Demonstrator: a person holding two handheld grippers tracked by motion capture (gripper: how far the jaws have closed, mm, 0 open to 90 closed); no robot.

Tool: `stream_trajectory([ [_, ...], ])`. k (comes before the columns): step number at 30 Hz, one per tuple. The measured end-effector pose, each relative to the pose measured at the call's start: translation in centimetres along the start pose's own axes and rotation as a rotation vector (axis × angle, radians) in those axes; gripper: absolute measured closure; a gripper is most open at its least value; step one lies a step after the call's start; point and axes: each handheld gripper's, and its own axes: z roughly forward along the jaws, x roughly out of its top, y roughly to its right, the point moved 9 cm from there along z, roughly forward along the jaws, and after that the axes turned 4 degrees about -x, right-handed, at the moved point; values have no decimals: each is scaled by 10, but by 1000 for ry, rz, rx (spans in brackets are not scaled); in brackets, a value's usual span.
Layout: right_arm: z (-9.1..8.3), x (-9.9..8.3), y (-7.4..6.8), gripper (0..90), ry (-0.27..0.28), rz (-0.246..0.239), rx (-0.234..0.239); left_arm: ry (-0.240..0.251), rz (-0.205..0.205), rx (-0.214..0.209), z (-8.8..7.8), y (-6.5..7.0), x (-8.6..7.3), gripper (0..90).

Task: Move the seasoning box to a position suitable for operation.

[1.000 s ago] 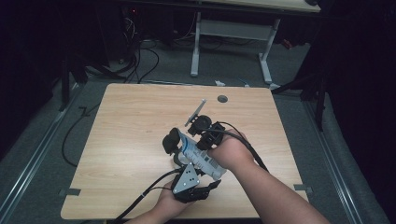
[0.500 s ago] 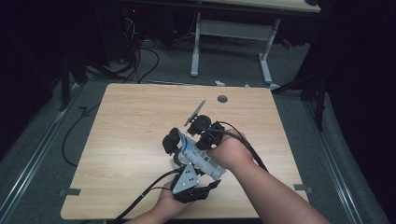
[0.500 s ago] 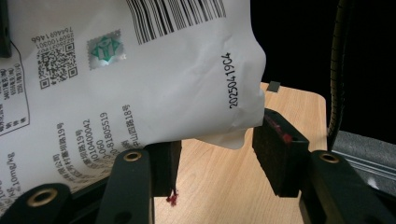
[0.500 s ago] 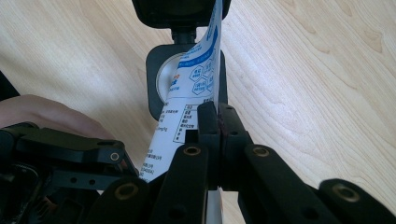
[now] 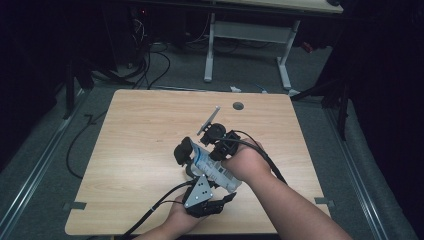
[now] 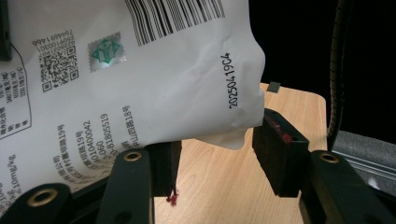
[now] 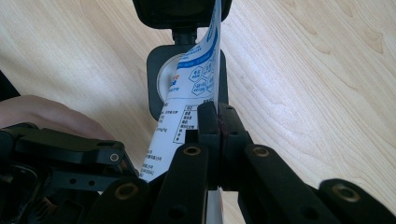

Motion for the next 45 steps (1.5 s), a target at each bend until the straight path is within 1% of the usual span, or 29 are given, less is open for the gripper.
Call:
stream_trajectory([
  [11,0,1,0,900,-2,-3,-1,1,1,1,-1,0,1,532],
  [16,1,1,-1,900,1,4,2,4,0,3,-2,-1,1,532],
  [28,1,3,-1,900,-3,-7,-2,12,5,7,-3,-1,3,534],
  [30,0,3,-1,900,-4,-3,-2,12,5,8,-3,-1,3,534],
  [40,1,5,-1,900,-1,-11,-4,14,3,10,-4,-2,4,534],
  [45,1,5,-1,900,0,-8,-3,15,3,10,-4,-2,4,535],
])
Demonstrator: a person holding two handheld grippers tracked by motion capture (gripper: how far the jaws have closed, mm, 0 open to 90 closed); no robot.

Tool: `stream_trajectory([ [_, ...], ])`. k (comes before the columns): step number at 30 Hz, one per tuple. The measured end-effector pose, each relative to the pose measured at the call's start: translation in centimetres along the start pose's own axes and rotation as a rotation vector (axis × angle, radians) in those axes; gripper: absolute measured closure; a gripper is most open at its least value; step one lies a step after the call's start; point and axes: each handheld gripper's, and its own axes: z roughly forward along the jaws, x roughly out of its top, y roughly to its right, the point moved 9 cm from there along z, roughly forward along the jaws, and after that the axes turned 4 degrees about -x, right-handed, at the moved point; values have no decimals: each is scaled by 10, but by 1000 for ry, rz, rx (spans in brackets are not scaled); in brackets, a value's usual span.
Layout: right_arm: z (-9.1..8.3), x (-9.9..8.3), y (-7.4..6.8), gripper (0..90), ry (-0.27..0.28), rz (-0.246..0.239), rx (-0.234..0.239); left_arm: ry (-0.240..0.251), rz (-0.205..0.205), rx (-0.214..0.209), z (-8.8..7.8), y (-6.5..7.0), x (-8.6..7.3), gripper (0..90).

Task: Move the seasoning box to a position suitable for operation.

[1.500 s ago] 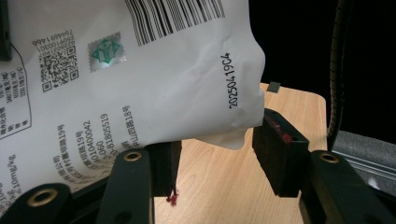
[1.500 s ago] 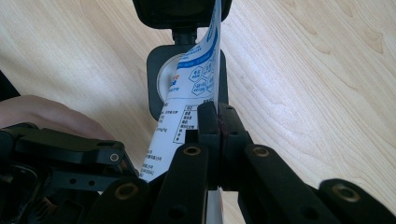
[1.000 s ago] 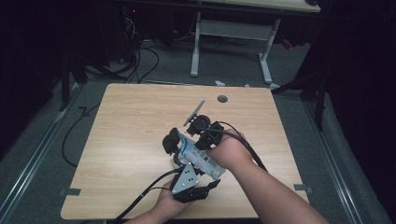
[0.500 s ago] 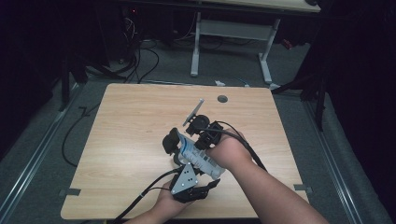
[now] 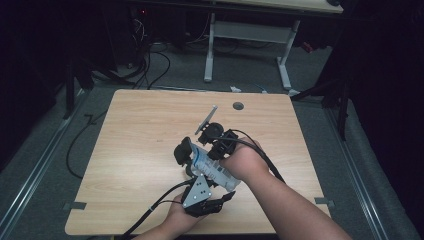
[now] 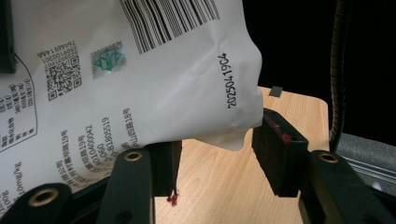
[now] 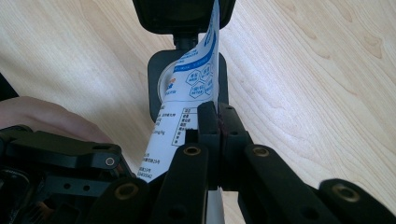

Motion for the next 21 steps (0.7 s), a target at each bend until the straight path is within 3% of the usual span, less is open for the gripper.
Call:
stream_trajectory([
  [21,0,0,1,900,3,-1,-4,3,2,0,0,0,0,535],
])
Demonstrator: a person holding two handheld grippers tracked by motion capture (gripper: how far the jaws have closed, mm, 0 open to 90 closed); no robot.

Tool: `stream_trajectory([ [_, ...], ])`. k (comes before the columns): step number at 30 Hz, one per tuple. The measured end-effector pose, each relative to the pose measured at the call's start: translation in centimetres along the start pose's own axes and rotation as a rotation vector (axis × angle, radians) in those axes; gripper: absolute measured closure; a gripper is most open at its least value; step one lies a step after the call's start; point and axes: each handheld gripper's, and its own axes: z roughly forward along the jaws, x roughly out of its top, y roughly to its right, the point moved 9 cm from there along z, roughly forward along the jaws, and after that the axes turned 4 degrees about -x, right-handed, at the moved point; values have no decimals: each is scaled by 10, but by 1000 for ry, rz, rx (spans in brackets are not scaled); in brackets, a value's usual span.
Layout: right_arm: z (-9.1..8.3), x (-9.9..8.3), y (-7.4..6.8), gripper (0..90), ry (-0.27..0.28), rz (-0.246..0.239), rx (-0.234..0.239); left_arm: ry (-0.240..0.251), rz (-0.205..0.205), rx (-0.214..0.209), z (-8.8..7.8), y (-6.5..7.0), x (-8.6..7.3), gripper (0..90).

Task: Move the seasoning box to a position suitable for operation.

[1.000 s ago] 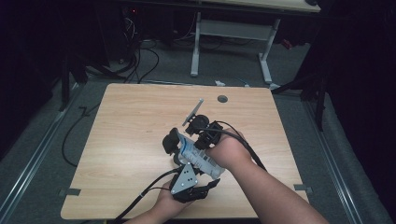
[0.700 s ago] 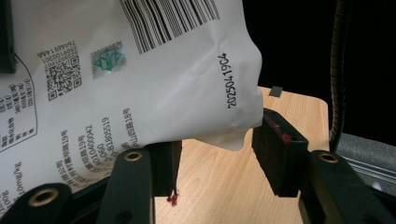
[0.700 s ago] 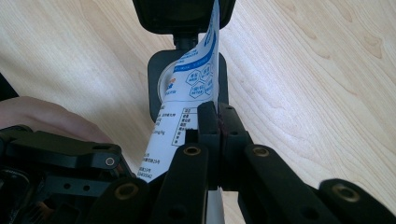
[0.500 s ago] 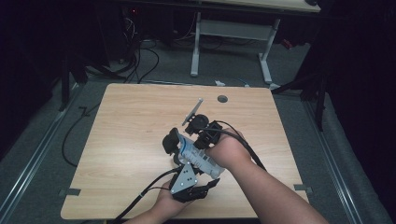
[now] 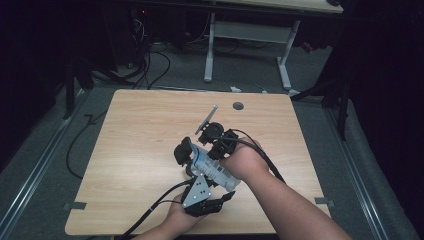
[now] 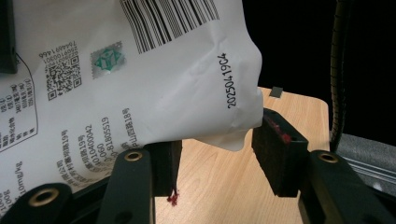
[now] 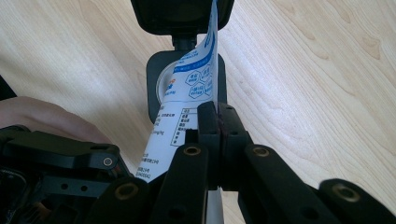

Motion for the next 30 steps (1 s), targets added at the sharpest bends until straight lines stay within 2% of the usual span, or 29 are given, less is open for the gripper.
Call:
stream_trajectory([
  [30,0,-4,-1,900,6,7,9,1,-6,-10,0,4,-5,536],
])
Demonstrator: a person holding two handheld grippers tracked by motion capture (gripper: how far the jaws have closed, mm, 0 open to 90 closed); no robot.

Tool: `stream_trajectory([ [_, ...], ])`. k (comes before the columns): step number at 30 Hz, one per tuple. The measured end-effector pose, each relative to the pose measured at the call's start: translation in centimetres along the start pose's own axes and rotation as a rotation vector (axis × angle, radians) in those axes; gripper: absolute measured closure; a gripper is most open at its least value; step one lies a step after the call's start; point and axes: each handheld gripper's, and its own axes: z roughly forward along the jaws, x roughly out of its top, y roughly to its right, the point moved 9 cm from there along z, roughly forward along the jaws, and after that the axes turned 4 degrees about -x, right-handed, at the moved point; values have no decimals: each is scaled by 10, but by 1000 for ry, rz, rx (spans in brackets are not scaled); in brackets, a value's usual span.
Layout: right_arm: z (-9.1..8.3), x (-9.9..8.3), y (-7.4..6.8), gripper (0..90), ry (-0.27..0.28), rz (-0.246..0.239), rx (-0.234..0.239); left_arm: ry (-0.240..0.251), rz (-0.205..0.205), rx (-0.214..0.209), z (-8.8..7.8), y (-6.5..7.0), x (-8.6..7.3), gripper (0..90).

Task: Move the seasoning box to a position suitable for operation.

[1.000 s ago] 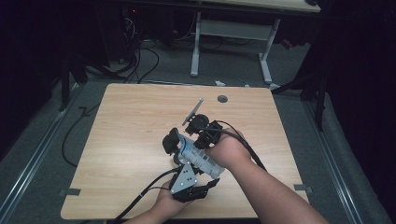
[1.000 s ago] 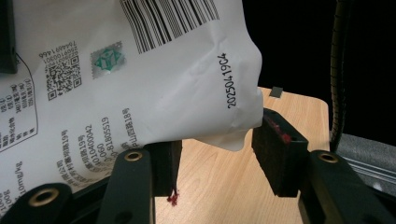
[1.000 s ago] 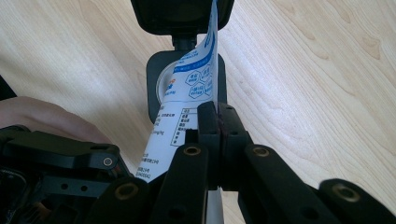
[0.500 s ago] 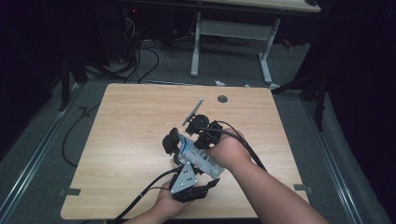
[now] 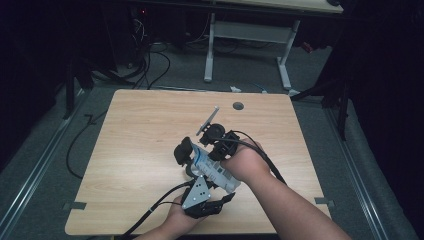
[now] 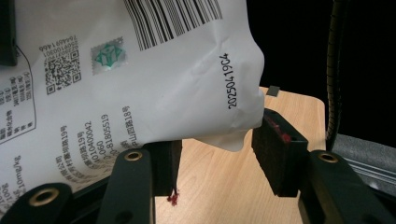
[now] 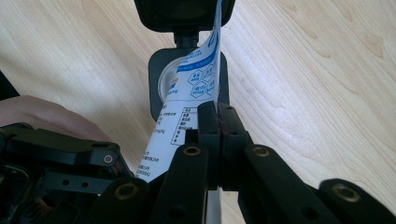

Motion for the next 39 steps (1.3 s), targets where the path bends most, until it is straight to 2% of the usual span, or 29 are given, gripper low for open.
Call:
stream_trajectory([
  [14,-1,-4,-3,900,10,-3,12,-17,-17,2,-2,1,-10,534],
  [29,1,-13,-9,900,12,9,34,-56,-9,5,-3,3,-27,540],
  [33,0,-14,-10,899,18,17,37,-70,-31,-3,-1,3,-33,557],
  [39,-2,-16,-9,900,30,21,39,-96,-42,-4,2,2,-42,573],
])
